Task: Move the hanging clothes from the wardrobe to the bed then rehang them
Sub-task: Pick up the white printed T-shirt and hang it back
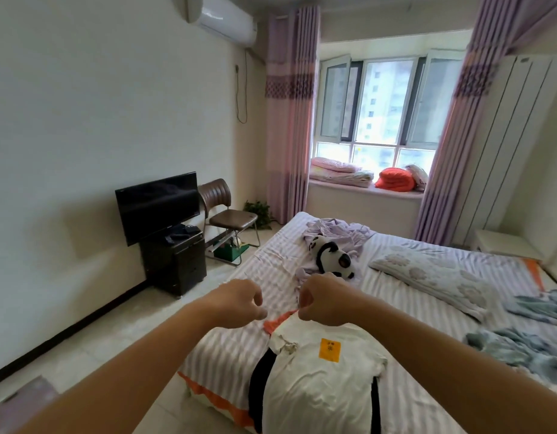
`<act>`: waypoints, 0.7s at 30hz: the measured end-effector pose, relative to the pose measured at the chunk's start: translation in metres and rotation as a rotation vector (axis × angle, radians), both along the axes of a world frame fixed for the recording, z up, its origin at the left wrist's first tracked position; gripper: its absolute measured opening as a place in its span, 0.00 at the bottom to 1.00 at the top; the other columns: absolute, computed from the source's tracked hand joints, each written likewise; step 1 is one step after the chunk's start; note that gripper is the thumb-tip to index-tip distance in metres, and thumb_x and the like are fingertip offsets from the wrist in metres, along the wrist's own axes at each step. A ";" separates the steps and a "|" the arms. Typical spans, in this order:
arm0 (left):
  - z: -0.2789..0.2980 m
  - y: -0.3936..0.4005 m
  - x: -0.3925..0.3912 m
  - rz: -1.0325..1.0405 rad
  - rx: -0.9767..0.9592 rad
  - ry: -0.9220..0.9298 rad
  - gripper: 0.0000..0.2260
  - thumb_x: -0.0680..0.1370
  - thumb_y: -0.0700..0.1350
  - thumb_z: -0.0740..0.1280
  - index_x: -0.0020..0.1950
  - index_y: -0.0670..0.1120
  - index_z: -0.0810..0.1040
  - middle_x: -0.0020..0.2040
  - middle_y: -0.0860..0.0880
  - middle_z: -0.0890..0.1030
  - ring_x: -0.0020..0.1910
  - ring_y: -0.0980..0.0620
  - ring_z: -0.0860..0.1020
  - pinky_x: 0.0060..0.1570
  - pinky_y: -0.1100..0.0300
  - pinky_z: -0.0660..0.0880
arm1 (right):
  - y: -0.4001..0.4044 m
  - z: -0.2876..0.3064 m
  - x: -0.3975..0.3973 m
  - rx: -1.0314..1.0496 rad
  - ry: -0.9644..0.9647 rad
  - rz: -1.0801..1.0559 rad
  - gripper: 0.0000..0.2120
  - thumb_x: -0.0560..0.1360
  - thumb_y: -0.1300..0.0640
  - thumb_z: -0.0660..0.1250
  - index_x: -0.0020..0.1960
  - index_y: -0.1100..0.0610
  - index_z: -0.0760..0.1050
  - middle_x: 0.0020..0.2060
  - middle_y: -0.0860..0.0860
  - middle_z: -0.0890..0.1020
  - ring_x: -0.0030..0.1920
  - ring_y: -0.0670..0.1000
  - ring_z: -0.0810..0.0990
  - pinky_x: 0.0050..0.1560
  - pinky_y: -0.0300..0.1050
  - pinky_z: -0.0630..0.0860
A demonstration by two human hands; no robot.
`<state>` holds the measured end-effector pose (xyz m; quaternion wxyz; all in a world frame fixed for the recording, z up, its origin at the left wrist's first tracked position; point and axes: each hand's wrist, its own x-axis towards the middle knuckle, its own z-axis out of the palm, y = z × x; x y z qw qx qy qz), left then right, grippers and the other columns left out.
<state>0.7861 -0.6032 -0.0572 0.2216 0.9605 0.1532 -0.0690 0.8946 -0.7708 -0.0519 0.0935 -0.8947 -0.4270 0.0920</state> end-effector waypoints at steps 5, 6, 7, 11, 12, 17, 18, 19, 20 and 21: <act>-0.010 -0.012 0.089 -0.047 -0.023 -0.011 0.16 0.78 0.52 0.68 0.62 0.46 0.77 0.57 0.48 0.80 0.52 0.52 0.78 0.53 0.58 0.76 | -0.016 -0.004 0.079 0.017 -0.007 -0.057 0.09 0.71 0.50 0.69 0.48 0.53 0.79 0.44 0.48 0.80 0.46 0.51 0.80 0.47 0.48 0.80; -0.013 -0.013 0.104 -0.059 -0.021 -0.004 0.16 0.78 0.52 0.68 0.62 0.46 0.78 0.57 0.48 0.80 0.52 0.52 0.78 0.54 0.57 0.76 | -0.016 -0.007 0.093 0.018 -0.002 -0.067 0.09 0.70 0.50 0.69 0.47 0.53 0.78 0.43 0.49 0.80 0.45 0.52 0.80 0.46 0.49 0.80; -0.016 -0.013 0.120 -0.072 -0.018 0.000 0.16 0.77 0.52 0.68 0.62 0.46 0.78 0.56 0.48 0.80 0.52 0.52 0.78 0.55 0.56 0.77 | -0.016 -0.009 0.107 0.014 0.002 -0.076 0.08 0.70 0.49 0.69 0.45 0.53 0.78 0.43 0.49 0.81 0.44 0.53 0.80 0.46 0.51 0.81; -0.028 -0.005 0.181 -0.130 -0.022 0.005 0.15 0.78 0.52 0.68 0.61 0.47 0.78 0.57 0.48 0.80 0.52 0.52 0.78 0.54 0.56 0.77 | -0.009 -0.021 0.156 0.021 0.024 -0.127 0.07 0.71 0.50 0.70 0.44 0.52 0.82 0.43 0.49 0.83 0.43 0.51 0.81 0.47 0.51 0.81; -0.031 -0.002 0.196 -0.147 -0.026 0.007 0.15 0.78 0.52 0.68 0.61 0.46 0.78 0.56 0.48 0.80 0.51 0.52 0.78 0.53 0.57 0.77 | -0.006 -0.025 0.169 0.021 0.022 -0.142 0.07 0.71 0.50 0.70 0.45 0.52 0.82 0.43 0.49 0.83 0.44 0.51 0.81 0.47 0.51 0.81; -0.046 0.029 0.272 -0.231 0.000 0.003 0.14 0.78 0.52 0.67 0.57 0.44 0.79 0.52 0.47 0.81 0.49 0.49 0.80 0.49 0.56 0.76 | 0.020 -0.045 0.232 -0.003 0.015 -0.202 0.07 0.71 0.52 0.70 0.44 0.56 0.83 0.41 0.52 0.84 0.42 0.53 0.82 0.47 0.54 0.82; -0.048 0.037 0.286 -0.248 0.010 -0.003 0.13 0.78 0.52 0.67 0.57 0.44 0.79 0.52 0.46 0.81 0.49 0.49 0.80 0.49 0.56 0.76 | 0.026 -0.047 0.243 -0.005 0.013 -0.215 0.08 0.72 0.53 0.70 0.44 0.57 0.83 0.42 0.53 0.84 0.43 0.53 0.82 0.47 0.54 0.82; -0.050 0.046 0.300 -0.265 0.022 -0.010 0.13 0.78 0.52 0.67 0.56 0.44 0.79 0.53 0.46 0.80 0.50 0.49 0.79 0.50 0.55 0.76 | 0.033 -0.049 0.255 -0.008 0.014 -0.232 0.08 0.72 0.53 0.71 0.44 0.57 0.83 0.42 0.53 0.84 0.44 0.53 0.82 0.48 0.54 0.82; -0.052 0.055 0.315 -0.281 0.033 -0.013 0.14 0.78 0.52 0.67 0.56 0.43 0.80 0.54 0.46 0.80 0.51 0.49 0.79 0.50 0.55 0.76 | 0.040 -0.050 0.267 -0.005 0.017 -0.251 0.08 0.73 0.52 0.71 0.45 0.57 0.82 0.42 0.53 0.84 0.44 0.53 0.82 0.48 0.53 0.82; -0.054 0.063 0.328 -0.293 0.038 -0.009 0.14 0.78 0.52 0.67 0.56 0.43 0.80 0.55 0.46 0.79 0.52 0.48 0.79 0.51 0.55 0.76 | 0.046 -0.052 0.278 -0.003 0.023 -0.269 0.09 0.73 0.51 0.71 0.46 0.57 0.82 0.43 0.53 0.84 0.44 0.52 0.82 0.49 0.53 0.82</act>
